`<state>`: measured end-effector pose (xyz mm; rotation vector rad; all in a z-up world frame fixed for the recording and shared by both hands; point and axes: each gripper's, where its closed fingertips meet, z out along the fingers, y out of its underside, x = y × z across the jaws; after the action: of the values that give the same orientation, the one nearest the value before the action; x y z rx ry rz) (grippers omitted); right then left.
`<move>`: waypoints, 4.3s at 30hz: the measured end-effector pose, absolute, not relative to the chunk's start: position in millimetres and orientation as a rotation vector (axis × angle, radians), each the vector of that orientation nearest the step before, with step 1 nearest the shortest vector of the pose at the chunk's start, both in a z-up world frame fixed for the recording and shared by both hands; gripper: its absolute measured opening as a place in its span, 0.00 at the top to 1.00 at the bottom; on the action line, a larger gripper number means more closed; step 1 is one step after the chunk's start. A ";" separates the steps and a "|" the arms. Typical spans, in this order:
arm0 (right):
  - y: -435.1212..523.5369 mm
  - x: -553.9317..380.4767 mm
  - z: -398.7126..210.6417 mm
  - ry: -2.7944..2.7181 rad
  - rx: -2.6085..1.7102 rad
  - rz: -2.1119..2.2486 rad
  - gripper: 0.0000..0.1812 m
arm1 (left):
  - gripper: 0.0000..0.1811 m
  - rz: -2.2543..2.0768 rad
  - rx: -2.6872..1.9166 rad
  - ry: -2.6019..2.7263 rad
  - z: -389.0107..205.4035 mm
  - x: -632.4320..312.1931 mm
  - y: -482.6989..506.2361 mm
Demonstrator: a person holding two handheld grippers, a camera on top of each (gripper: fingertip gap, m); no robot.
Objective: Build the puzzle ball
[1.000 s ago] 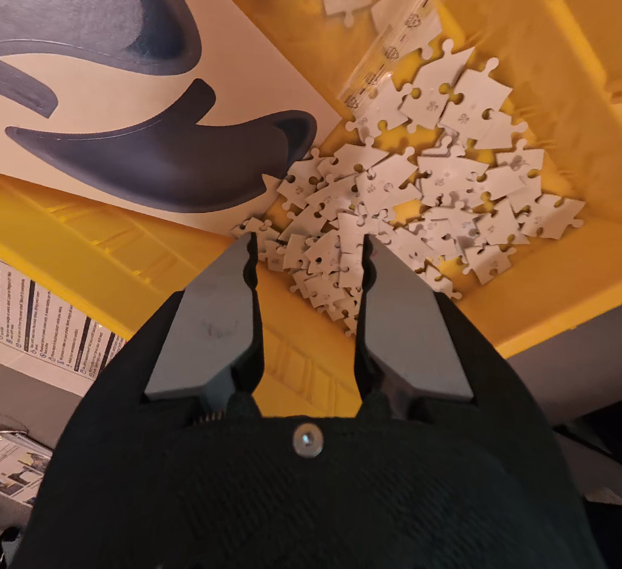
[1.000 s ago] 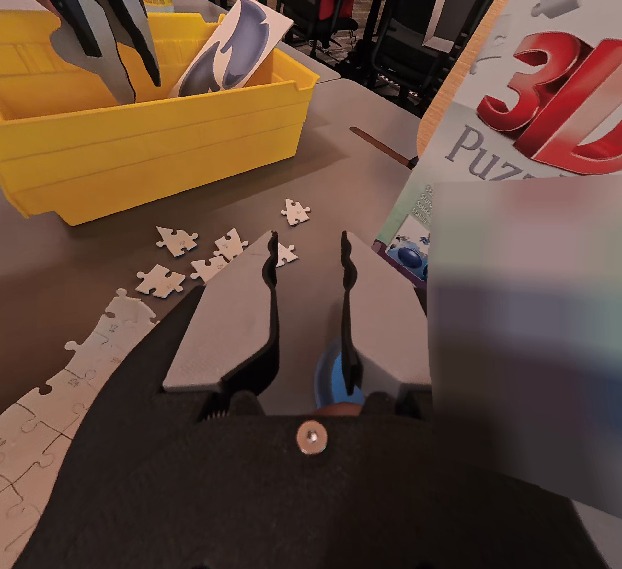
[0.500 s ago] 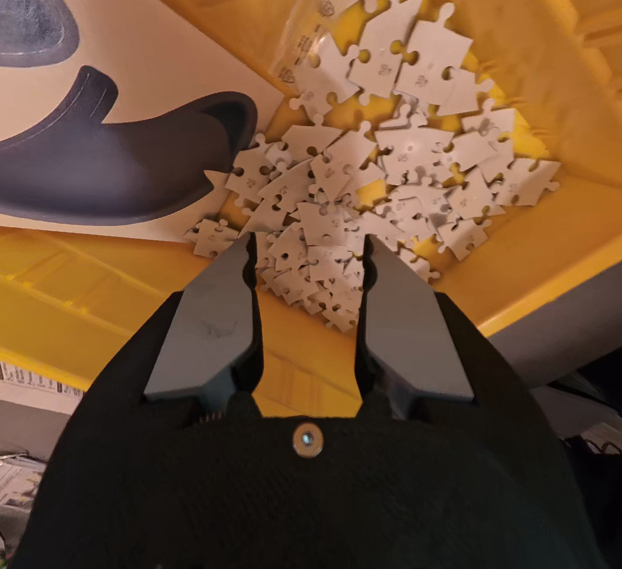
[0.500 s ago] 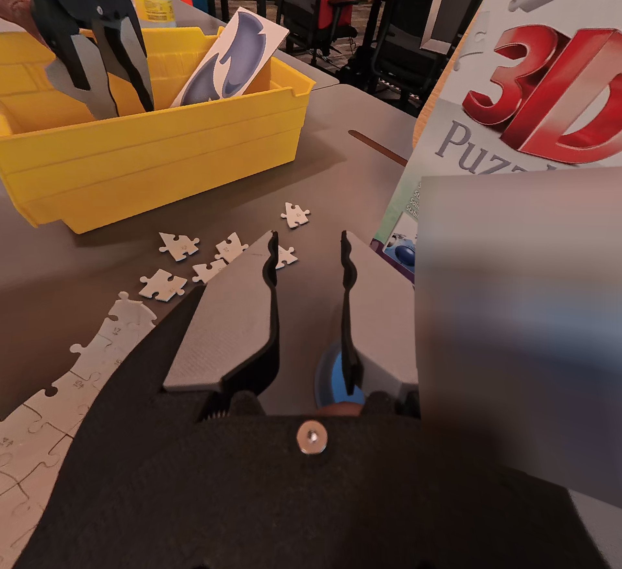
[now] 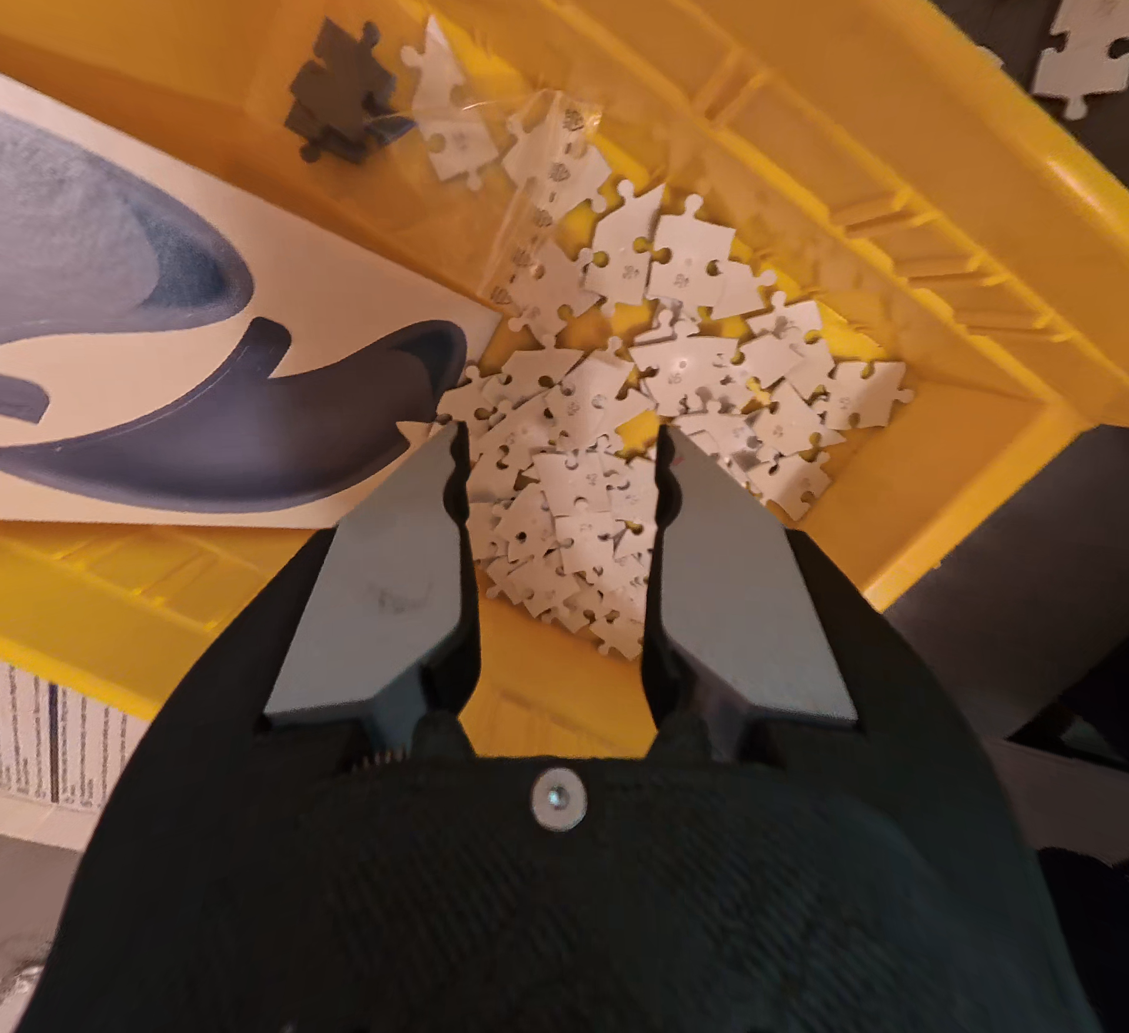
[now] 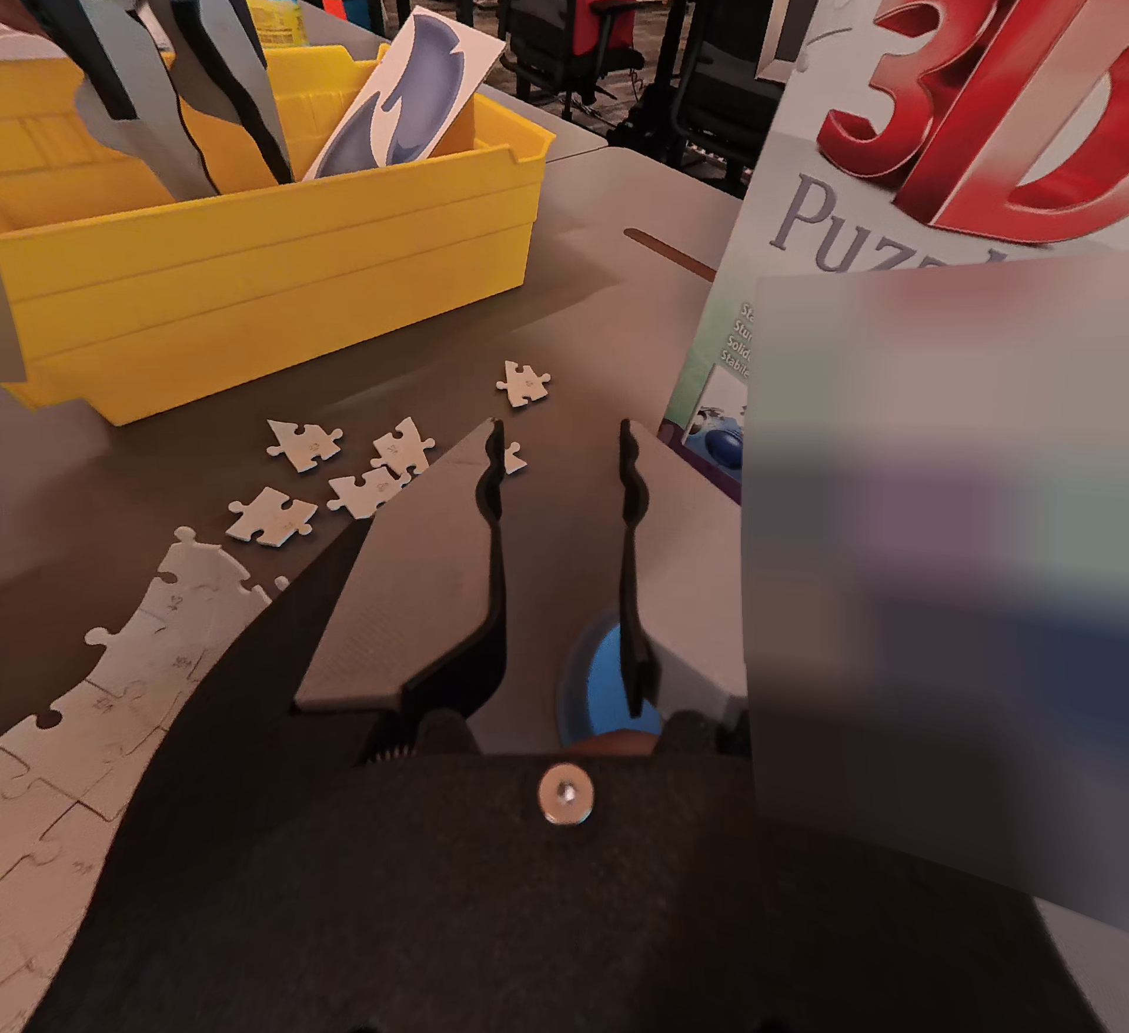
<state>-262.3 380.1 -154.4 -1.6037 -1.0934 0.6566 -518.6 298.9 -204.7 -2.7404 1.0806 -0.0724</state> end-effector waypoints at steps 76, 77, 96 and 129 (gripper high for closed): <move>377.0 -262.2 -148.8 -1.120 -1.533 0.565 0.81 | 0.99 0.128 -2.792 1.072 -219.6 -553.9 288.1; 376.8 -262.0 -147.8 -1.118 -1.530 0.567 0.81 | 1.00 0.121 -2.776 1.051 -215.5 -553.9 290.3; 377.8 -263.2 -152.7 -1.129 -1.545 0.564 0.81 | 1.00 0.029 -2.900 1.199 -242.7 -544.8 262.4; 377.2 -262.5 -151.6 -1.134 -1.538 0.550 0.81 | 1.00 -0.111 -2.728 1.271 -230.7 -512.5 273.5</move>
<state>-262.5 377.2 -151.6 -1.5383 -1.1337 0.5505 -512.5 273.5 -230.7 -2.7282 1.2714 -0.1112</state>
